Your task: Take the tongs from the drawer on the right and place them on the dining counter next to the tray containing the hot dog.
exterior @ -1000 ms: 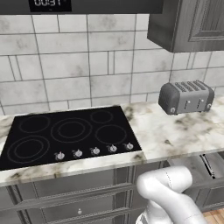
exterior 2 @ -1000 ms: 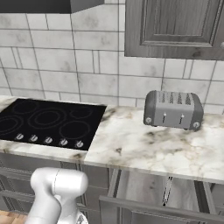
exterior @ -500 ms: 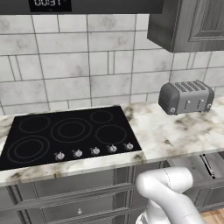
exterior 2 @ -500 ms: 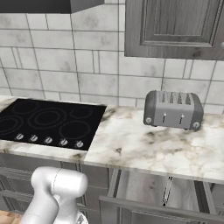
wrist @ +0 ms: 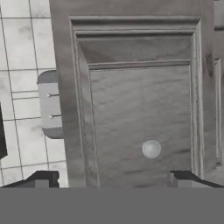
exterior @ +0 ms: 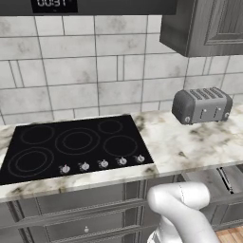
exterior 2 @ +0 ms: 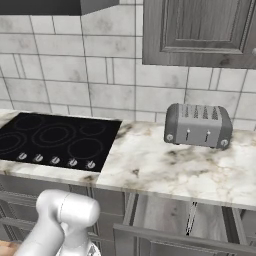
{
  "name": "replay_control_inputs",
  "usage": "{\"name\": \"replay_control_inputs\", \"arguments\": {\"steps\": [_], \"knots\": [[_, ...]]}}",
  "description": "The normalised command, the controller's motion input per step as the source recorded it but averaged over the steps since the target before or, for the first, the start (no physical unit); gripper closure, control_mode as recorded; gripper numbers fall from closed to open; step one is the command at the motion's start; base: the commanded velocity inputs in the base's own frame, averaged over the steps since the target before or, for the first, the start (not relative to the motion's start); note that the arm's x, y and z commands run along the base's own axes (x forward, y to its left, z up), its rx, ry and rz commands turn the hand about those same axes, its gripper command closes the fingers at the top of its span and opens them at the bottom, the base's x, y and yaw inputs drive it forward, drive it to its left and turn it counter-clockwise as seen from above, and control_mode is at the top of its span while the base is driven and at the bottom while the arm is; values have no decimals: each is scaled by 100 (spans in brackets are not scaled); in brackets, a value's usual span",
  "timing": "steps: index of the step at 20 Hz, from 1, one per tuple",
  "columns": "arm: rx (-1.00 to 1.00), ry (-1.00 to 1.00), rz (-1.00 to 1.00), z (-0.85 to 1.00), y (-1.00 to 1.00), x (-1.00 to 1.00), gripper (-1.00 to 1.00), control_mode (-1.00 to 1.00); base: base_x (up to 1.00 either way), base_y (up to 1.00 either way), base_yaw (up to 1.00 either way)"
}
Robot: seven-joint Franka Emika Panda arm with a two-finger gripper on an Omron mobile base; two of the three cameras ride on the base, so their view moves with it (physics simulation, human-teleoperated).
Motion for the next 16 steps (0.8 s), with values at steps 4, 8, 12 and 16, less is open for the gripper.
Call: {"name": "replay_control_inputs", "arguments": {"steps": [4, 8, 12, 16], "knots": [[0, 1, 0, 35, 0, -6, -100, -100, 0, 0, 0], [0, 2, 0, 33, 0, -7, -100, -100, 0, 0, 0], [0, 1, 0, 29, 0, -5, -100, -100, 0, 0, 0], [0, 0, 0, 34, 0, -13, -100, -100, 0, 0, 0]]}}
